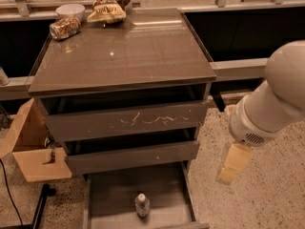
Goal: Pick blue plastic bottle from bottom drawer and place on counter
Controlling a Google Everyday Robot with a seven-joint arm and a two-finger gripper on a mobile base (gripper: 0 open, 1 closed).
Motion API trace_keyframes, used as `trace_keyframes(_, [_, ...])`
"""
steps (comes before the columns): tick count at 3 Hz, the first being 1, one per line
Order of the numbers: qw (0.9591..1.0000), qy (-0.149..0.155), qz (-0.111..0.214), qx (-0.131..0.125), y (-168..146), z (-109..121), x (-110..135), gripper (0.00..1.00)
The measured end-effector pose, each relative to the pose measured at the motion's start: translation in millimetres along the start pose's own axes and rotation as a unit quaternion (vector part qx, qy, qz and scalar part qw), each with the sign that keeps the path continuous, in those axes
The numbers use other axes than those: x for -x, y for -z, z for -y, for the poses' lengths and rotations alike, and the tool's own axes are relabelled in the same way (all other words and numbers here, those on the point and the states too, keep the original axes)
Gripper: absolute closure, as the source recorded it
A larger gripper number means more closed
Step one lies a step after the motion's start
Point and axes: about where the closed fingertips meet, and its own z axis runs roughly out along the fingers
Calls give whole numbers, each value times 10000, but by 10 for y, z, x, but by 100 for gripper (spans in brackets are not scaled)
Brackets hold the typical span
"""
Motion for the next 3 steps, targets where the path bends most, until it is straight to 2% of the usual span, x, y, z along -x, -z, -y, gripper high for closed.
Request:
trace_keyframes(1, [9983,-10,560,173,-578,-72,-75,0])
trace_keyframes(2, [9961,-87,780,409,-1067,-128,-186,0])
trace_keyframes(3, [9961,-88,778,409,-1069,-128,-186,0])
